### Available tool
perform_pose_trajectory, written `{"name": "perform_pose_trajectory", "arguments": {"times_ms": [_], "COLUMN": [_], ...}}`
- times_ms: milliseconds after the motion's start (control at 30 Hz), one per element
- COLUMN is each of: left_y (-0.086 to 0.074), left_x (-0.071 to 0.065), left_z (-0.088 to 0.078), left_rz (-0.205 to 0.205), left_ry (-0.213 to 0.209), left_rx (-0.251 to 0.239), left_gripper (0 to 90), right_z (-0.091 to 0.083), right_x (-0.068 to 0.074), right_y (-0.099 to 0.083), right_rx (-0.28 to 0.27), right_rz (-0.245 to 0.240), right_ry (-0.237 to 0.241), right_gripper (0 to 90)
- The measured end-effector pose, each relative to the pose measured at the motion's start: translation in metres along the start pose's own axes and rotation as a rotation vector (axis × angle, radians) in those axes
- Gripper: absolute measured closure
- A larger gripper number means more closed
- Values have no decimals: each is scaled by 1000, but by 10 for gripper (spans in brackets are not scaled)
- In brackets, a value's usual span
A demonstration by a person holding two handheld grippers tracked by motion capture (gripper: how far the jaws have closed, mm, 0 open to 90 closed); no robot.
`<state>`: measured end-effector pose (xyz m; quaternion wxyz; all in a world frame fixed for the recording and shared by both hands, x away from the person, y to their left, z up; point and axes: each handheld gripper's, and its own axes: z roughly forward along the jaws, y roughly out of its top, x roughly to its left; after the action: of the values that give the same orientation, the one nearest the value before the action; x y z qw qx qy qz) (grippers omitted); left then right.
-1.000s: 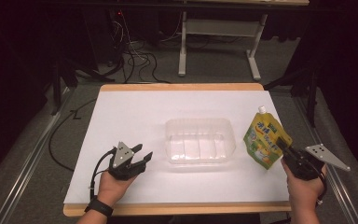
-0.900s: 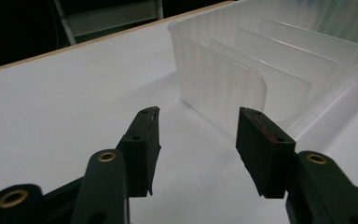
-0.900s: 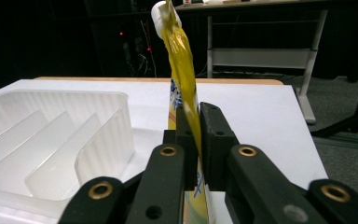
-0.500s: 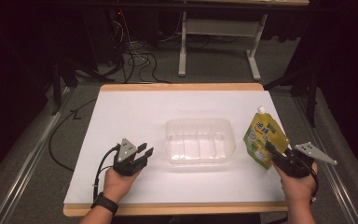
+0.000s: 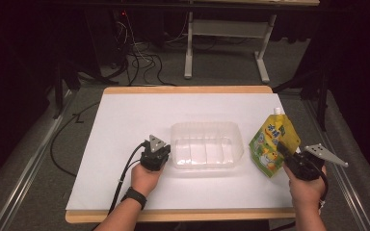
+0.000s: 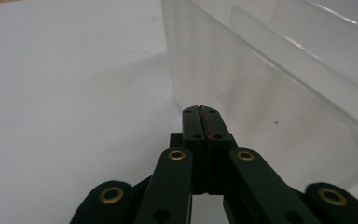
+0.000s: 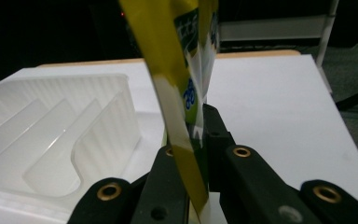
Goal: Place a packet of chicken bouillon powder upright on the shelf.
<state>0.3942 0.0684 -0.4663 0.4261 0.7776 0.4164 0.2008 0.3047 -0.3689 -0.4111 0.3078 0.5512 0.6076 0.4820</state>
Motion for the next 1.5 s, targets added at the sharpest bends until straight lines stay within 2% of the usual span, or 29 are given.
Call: {"name": "perform_pose_trajectory", "arguments": {"times_ms": [367, 633, 767, 800, 967, 1033, 1100, 1300, 1400, 1500], "left_y": [4, 7, 7, 7, 2, -4, -8, -9, -11, -12], "left_x": [-15, -25, -20, -15, 6, 10, 15, 20, 19, 19], "left_z": [7, 13, 5, -2, -32, -40, -45, -48, -46, -46], "left_rz": [4, 8, 22, 48, 80, 80, 57, 2, 23, 27], "left_ry": [-21, -36, -40, -30, -15, -11, -16, -45, -40, -42], "left_rx": [-6, -12, -16, -13, -33, -47, -70, -102, -97, -97], "left_gripper": [900, 900, 859, 855, 799, 795, 798, 766, 746, 728], "right_z": [-23, -37, -39, -38, -30, -25, -21, -5, 5, 13], "right_x": [11, 21, 28, 29, 48, 55, 63, 84, 93, 99], "right_y": [20, 40, 53, 55, 65, 67, 69, 71, 71, 70], "right_rx": [-105, -165, -193, -199, -208, -207, -207, -193, -186, -175], "right_rz": [-27, -40, -35, -35, -36, -34, -39, -40, -48, -53], "right_ry": [-38, -23, -7, -2, 26, 37, 49, 68, 71, 71], "right_gripper": [900, 900, 900, 900, 900, 900, 900, 900, 900, 900]}}
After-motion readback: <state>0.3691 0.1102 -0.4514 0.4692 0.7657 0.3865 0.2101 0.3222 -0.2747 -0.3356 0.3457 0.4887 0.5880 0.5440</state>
